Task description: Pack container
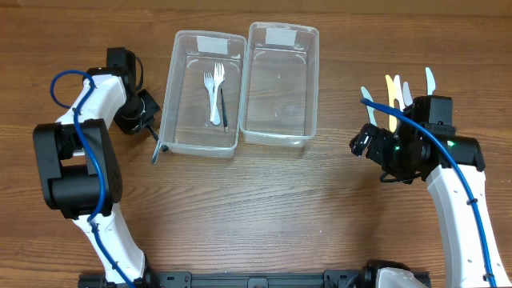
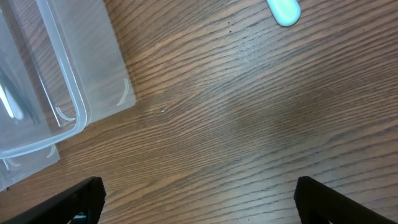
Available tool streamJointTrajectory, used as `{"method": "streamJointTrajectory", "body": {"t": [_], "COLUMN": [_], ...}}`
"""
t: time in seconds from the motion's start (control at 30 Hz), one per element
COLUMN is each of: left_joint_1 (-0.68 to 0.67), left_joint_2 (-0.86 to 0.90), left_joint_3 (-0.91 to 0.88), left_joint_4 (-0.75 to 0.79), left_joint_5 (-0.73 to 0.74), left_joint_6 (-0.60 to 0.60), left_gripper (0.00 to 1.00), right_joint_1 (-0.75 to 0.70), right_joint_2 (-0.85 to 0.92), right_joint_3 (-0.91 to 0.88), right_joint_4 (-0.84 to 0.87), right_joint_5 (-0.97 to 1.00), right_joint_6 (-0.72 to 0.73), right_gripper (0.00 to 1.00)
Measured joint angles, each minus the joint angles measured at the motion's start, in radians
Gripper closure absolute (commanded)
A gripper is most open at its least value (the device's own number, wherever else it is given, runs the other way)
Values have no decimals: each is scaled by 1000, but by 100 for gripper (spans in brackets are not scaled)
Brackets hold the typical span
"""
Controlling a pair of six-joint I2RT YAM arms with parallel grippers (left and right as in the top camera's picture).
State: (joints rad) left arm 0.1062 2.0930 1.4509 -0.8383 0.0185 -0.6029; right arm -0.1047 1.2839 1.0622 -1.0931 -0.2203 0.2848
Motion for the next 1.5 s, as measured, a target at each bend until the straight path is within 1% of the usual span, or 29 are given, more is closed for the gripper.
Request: {"method": "streamJointTrajectory", "body": {"t": [0.1, 0.27, 0.37, 0.53, 0.63, 0.77, 0.9, 1.07, 1.27, 1.3, 1.37, 1.43, 1.47, 1.5], "left_joint_1": [7, 14, 14, 14, 13, 13, -2, -68, -197, -214, -237, -255, -261, -266], "left_joint_2": [0, 21, 37, 37, 37, 37, 37, 37, 37, 37, 37, 37, 37, 37], "left_joint_3": [4, 64, 185, 479, 620, 719, 757, 758, 756, 751, 732, 690, 669, 639], "left_joint_4": [-16, -109, -183, -287, -342, -390, -410, -411, -351, -333, -299, -264, -252, -230], "left_joint_5": [7, 14, 14, 3, -8, -15, -5, 72, 122, 127, 132, 134, 136, 136], "left_joint_6": [-1, 24, 71, 175, 243, 322, 421, 523, 572, 578, 581, 582, 588, 583], "left_gripper": [96, 96, 96, 96, 96, 96, 96, 96, 96, 95, 82, 60, 48, 40], "right_joint_1": [0, 0, 0, 0, 0, 0, 0, 0, 0, 0, 0, 0, 0, 0], "right_joint_2": [0, 0, 0, 0, 0, 0, 0, 0, 0, 0, 0, 0, 0, 0], "right_joint_3": [0, 0, 0, 0, 0, 0, 0, 0, 0, 0, 0, 0, 0, 0], "right_joint_4": [0, 0, 0, 0, 1, 1, 1, 2, 4, 4, 4, 4, 4, 5], "right_joint_5": [0, 0, 0, 0, 0, 0, 0, 0, -1, -1, 0, -1, -1, -1], "right_joint_6": [0, 0, 0, 0, 0, 0, 0, 0, 0, 0, 1, 0, 0, 0], "right_gripper": [0, 0, 0, 0, 0, 0, 0, 0, 0, 0, 0, 0, 0, 0]}}
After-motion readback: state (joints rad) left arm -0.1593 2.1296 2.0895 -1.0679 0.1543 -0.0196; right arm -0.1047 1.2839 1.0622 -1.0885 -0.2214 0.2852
